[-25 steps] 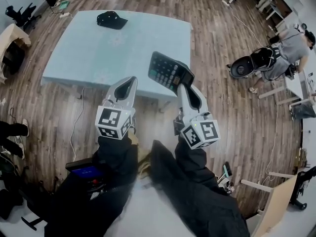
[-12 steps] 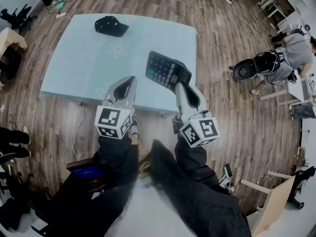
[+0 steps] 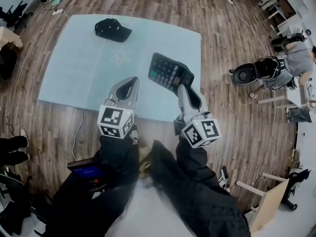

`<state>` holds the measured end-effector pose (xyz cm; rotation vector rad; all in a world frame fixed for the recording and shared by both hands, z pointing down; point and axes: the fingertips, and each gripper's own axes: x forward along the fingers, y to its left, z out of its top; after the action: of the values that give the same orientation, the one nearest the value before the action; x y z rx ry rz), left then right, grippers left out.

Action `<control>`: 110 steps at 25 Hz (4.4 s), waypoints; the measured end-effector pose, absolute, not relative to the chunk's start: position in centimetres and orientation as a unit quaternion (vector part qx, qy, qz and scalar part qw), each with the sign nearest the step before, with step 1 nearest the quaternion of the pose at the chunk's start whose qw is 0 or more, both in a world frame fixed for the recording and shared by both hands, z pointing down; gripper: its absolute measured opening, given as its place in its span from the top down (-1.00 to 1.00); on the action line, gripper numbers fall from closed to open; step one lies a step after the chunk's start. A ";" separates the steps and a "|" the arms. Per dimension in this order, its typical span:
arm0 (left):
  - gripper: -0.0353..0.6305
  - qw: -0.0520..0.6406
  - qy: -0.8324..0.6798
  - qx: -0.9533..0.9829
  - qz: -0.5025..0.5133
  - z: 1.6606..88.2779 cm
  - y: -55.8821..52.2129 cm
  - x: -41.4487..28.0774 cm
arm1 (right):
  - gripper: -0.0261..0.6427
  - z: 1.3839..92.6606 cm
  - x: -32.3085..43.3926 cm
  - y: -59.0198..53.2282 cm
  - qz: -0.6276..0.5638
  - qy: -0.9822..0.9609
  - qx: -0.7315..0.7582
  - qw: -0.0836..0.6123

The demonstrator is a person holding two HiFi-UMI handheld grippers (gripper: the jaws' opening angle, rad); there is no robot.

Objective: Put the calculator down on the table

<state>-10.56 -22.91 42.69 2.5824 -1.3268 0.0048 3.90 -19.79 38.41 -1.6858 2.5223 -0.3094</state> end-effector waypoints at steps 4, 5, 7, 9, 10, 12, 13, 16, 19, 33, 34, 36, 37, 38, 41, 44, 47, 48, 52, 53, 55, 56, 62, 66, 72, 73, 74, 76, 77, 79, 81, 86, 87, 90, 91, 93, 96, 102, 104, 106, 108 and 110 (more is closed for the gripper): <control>0.91 0.130 -0.458 0.879 0.004 43.6 -24.6 -11.5 | 0.80 39.4 2.8 -21.7 -0.113 0.830 -0.544 0.037; 0.90 0.131 -0.459 0.879 0.004 43.6 -25.1 -11.6 | 0.80 39.4 2.6 -22.2 -0.115 0.831 -0.543 0.038; 0.91 0.132 -0.459 0.879 0.006 43.7 -25.8 -11.6 | 0.80 39.6 2.5 -22.9 -0.122 0.831 -0.542 0.039; 0.90 0.136 -0.456 0.879 0.011 44.0 -26.4 -11.3 | 0.80 40.2 2.8 -23.3 -0.133 0.829 -0.542 0.038; 0.90 0.138 -0.455 0.880 0.014 44.3 -26.7 -11.1 | 0.80 40.6 3.0 -23.6 -0.138 0.828 -0.542 0.038; 0.90 0.143 -0.454 0.879 0.023 44.9 -27.3 -10.6 | 0.80 41.7 3.4 -24.2 -0.150 0.827 -0.540 0.036; 0.90 0.146 -0.455 0.878 0.028 45.3 -27.6 -10.3 | 0.80 42.4 3.7 -24.6 -0.158 0.827 -0.538 0.034; 0.90 0.155 -0.455 0.876 0.044 46.8 -28.2 -8.9 | 0.80 44.7 4.8 -25.4 -0.180 0.825 -0.535 0.021; 0.90 0.169 -0.456 0.872 0.064 48.7 -28.9 -7.8 | 0.80 47.6 5.8 -26.2 -0.209 0.820 -0.533 0.006; 0.90 0.280 -0.453 0.827 0.180 62.6 -26.6 -7.0 | 0.80 62.6 7.0 -25.1 -0.382 0.772 -0.505 -0.054; 0.90 0.285 -0.452 0.825 0.185 63.3 -26.4 -7.0 | 0.80 63.6 7.0 -24.9 -0.392 0.768 -0.503 -0.058; 0.90 0.293 -0.450 0.820 0.196 64.7 -26.1 -6.9 | 0.79 65.6 7.1 -24.7 -0.412 0.760 -0.499 -0.065; 0.90 0.298 -0.449 0.818 0.202 65.4 -25.9 -6.9 | 0.79 66.5 7.1 -24.7 -0.421 0.756 -0.497 -0.069; 0.90 0.303 -0.448 0.816 0.207 66.0 -25.7 -7.0 | 0.79 67.4 7.1 -24.6 -0.430 0.751 -0.495 -0.072; 0.90 0.318 -0.444 0.809 0.219 67.7 -25.1 -7.1 | 0.79 70.1 7.0 -24.2 -0.457 0.737 -0.491 -0.084; 0.90 0.327 -0.440 0.803 0.232 69.0 -24.6 -7.0 | 0.79 72.6 6.9 -23.8 -0.481 0.724 -0.485 -0.101; 0.90 0.333 -0.438 0.800 0.239 69.6 -24.3 -7.0 | 0.79 74.7 6.5 -23.5 -0.501 0.713 -0.477 -0.109; 0.91 0.335 -0.437 0.799 0.240 69.8 -24.2 -7.0 | 0.79 75.3 6.4 -23.4 -0.507 0.709 -0.476 -0.113; 0.90 0.340 -0.435 0.796 0.246 70.5 -24.2 -6.9 | 0.79 76.8 6.1 -23.2 -0.524 0.698 -0.471 -0.125; 0.90 0.340 -0.435 0.796 0.248 70.6 -24.2 -6.9 | 0.79 77.2 6.1 -23.1 -0.527 0.696 -0.470 -0.127; 0.90 0.344 -0.434 0.794 0.251 71.0 -24.0 -6.8 | 0.79 77.9 6.2 -22.9 -0.535 0.691 -0.468 -0.132; 0.91 0.346 -0.434 0.793 0.253 71.2 -24.0 -6.8 | 0.79 78.3 6.2 -22.9 -0.538 0.689 -0.467 -0.136; 0.90 0.357 -0.435 0.785 0.258 71.9 -23.6 -7.0 | 0.79 80.5 6.9 -22.4 -0.568 0.664 -0.470 -0.129; 0.90 0.361 -0.440 0.780 0.261 72.2 -23.4 -7.6 | 0.77 81.9 7.6 -22.1 -0.587 0.647 -0.470 -0.122; 0.90 0.362 -0.446 0.776 0.261 72.2 -23.8 -8.2 | 0.73 83.0 8.0 -22.0 -0.601 0.638 -0.466 -0.121; 0.91 0.361 -0.446 0.777 0.260 72.1 -23.9 -8.1 | 0.73 83.0 8.0 -22.1 -0.598 0.641 -0.466 -0.121; 0.91 0.360 -0.446 0.777 0.259 72.1 -24.0 -8.1 | 0.73 83.0 8.0 -22.2 -0.595 0.644 -0.465 -0.122; 0.90 0.357 -0.445 0.781 0.255 71.8 -24.4 -7.8 | 0.61 82.8 8.2 -22.3 -0.587 0.650 -0.468 -0.120; 0.91 0.354 -0.445 0.783 0.252 71.6 -24.6 -7.7 | 0.58 82.5 8.4 -22.4 -0.581 0.652 -0.472 -0.119; 0.91 0.348 -0.445 0.788 0.244 70.8 -25.2 -7.5 | 0.56 81.6 9.2 -22.7 -0.565 0.656 -0.486 -0.119; 0.91 0.340 -0.448 0.793 0.234 69.7 -25.9 -7.4 | 0.56 80.2 10.1 -23.2 -0.542 0.664 -0.501 -0.121; 0.91 0.296 -0.451 0.819 0.195 65.1 -29.5 -6.1 | 0.56 74.0 11.7 -26.3 -0.457 0.713 -0.521 -0.107; 0.90 0.284 -0.450 0.826 0.186 63.9 -30.3 -5.8 | 0.56 72.6 12.0 -27.2 -0.437 0.723 -0.525 -0.101; 0.91 0.251 -0.446 0.844 0.161 60.3 -32.3 -4.6 | 0.65 67.6 12.2 -29.1 -0.384 0.750 -0.533 -0.074; 0.91 0.240 -0.445 0.849 0.151 58.9 -32.8 -4.2 | 0.66 65.9 12.2 -29.7 -0.367 0.759 -0.534 -0.067; 0.91 0.218 -0.442 0.860 0.132 56.2 -34.0 -3.3 | 0.72 62.4 12.2 -30.9 -0.330 0.776 -0.535 -0.058; 0.91 0.188 -0.433 0.875 0.109 52.5 -34.9 -1.7 | 0.86 57.4 12.5 -32.2 -0.275 0.793 -0.542 -0.040; 0.91 0.136 -0.421 0.894 0.070 46.6 -35.6 0.5 | 0.92 48.5 12.2 -33.6 -0.175 0.821 -0.544 -0.011; 0.90 0.123 -0.419 0.898 0.058 45.0 -35.9 0.9 | 0.92 46.3 11.9 -33.8 -0.147 0.827 -0.543 -0.007; 0.90 0.112 -0.417 0.901 0.047 43.6 -36.0 1.1 | 0.92 44.7 11.6 -33.8 -0.128 0.829 -0.544 -0.004; 0.90 0.102 -0.414 0.904 0.038 42.3 -35.9 1.4 | 0.92 43.3 11.4 -33.8 -0.115 0.831 -0.544 -0.002; 0.91 0.094 -0.412 0.906 0.030 41.2 -35.9 1.7 | 0.92 41.8 11.2 -33.8 -0.106 0.832 -0.544 0.004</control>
<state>1.67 -35.86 41.20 2.6866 -1.2219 0.0885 11.20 -33.82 41.85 -1.7057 2.6072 -0.3306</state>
